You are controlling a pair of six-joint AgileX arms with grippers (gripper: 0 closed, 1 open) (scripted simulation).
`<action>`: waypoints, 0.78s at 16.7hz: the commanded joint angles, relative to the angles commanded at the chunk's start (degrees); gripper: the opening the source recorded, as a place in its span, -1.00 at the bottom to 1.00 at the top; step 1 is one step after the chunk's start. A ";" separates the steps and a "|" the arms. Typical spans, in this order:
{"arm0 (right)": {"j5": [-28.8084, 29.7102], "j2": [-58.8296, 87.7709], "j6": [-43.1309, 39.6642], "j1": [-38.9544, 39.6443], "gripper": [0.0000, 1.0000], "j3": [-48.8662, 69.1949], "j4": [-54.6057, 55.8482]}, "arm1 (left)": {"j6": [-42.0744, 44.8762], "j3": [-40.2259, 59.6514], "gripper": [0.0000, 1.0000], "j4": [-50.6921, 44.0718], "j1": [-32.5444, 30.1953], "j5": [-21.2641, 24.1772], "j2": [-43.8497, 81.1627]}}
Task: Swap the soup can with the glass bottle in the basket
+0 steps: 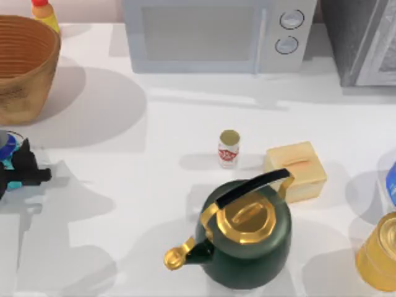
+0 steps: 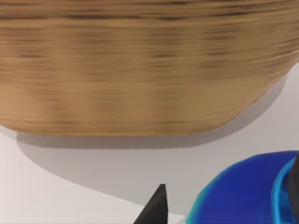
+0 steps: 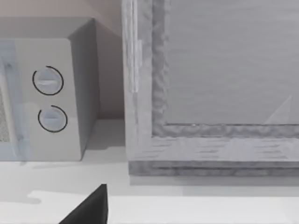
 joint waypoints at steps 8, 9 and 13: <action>0.00 0.00 0.00 0.00 1.00 0.00 0.00 | 0.00 0.00 -1.00 0.00 0.00 0.00 0.00; 0.00 0.00 0.00 0.00 1.00 0.00 0.00 | 0.00 0.00 -1.00 0.00 0.00 0.00 0.00; 0.00 0.00 0.00 0.00 1.00 0.00 0.00 | 0.00 0.00 -1.00 0.00 0.00 0.00 0.00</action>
